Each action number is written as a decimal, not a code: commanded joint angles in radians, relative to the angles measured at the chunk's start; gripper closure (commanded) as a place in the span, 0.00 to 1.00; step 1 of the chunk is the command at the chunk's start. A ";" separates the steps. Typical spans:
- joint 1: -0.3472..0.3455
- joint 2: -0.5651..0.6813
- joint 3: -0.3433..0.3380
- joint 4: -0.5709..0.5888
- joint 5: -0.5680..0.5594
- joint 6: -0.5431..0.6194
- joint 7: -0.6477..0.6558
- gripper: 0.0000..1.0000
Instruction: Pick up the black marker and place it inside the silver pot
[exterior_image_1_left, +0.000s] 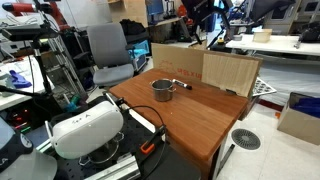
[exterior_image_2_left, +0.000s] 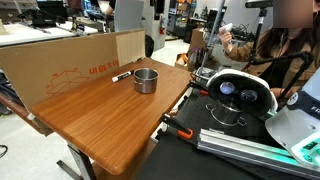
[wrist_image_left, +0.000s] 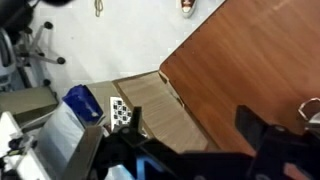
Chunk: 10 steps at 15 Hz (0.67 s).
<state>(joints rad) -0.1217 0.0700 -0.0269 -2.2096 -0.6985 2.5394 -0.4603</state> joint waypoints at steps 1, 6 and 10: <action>0.012 0.061 -0.001 0.037 0.125 0.035 -0.207 0.00; 0.024 0.159 0.019 0.120 0.193 -0.005 -0.297 0.00; 0.034 0.260 0.044 0.227 0.212 -0.121 -0.385 0.00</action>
<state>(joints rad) -0.0956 0.2573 0.0010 -2.0767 -0.5252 2.5206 -0.7512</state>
